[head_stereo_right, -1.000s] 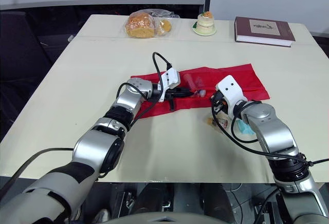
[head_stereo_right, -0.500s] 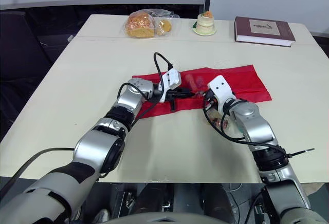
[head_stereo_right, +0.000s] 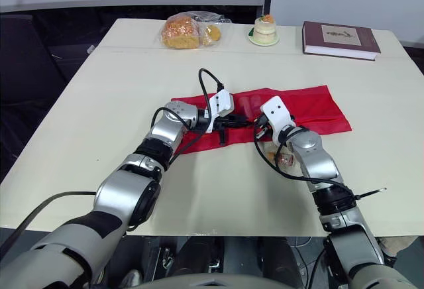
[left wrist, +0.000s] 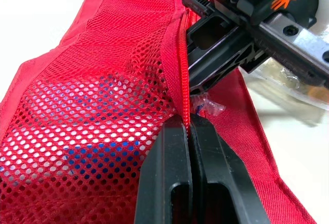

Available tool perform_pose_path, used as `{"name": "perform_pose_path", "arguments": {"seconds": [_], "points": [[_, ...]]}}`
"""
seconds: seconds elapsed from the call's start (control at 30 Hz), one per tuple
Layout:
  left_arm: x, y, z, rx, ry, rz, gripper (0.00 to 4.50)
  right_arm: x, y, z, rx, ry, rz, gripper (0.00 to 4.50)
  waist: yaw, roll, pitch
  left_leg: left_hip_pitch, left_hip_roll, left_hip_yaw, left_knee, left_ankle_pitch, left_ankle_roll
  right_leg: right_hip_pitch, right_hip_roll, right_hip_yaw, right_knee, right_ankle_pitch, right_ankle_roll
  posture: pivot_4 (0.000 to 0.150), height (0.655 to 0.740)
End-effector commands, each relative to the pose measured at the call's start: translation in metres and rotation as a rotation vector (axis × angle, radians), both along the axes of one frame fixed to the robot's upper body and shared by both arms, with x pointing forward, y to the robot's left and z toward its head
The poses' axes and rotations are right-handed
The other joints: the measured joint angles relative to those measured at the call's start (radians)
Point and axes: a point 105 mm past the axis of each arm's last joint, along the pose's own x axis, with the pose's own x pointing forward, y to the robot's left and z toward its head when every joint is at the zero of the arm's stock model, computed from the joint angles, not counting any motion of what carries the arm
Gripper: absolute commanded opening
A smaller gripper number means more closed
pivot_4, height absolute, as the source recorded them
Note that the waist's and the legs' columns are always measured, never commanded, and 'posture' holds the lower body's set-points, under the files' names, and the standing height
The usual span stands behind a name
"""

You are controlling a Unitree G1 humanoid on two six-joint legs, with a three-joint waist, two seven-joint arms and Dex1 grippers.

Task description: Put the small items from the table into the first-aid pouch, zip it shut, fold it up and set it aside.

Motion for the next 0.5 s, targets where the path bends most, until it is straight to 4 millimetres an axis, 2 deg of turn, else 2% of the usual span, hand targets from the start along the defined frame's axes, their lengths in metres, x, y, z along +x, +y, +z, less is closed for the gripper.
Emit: {"name": "perform_pose_path", "arguments": {"seconds": [0.03, 0.2, 0.47, 0.5], "points": [[0.004, 0.000, 0.011, -0.024, -0.048, 0.017, 0.00, -0.024, -0.011, 0.034, 0.042, -0.108, 0.073, 0.09, 0.003, 0.000, 0.000, 0.000, 0.000, 0.000, 0.000, 0.000, 0.000, 0.000, 0.000, 0.000, 0.000, 0.000, 0.000, 0.150, 0.7289], [0.006, 0.002, 0.012, -0.039, -0.050, 0.037, 0.00, -0.057, -0.036, 0.055, 0.092, -0.152, 0.087, 0.09, 0.002, 0.000, 0.000, 0.000, 0.000, 0.000, 0.000, 0.000, 0.000, 0.000, 0.000, 0.000, 0.000, 0.000, 0.000, 0.150, 0.7289], [0.008, 0.004, 0.011, -0.072, -0.057, 0.085, 0.00, -0.117, -0.111, 0.071, 0.110, -0.129, 0.057, 0.09, 0.012, 0.000, 0.000, 0.001, 0.000, 0.000, 0.000, 0.000, 0.000, 0.001, 0.000, 0.000, -0.001, 0.000, 0.000, 0.150, 0.7289], [0.009, 0.005, 0.012, -0.076, -0.056, 0.095, 0.00, -0.123, -0.120, 0.073, 0.114, -0.119, 0.051, 0.59, 0.015, 0.000, 0.000, 0.001, 0.000, 0.000, 0.000, 0.000, 0.000, 0.002, 0.000, 0.000, -0.001, 0.000, 0.000, 0.150, 0.7289]]}}
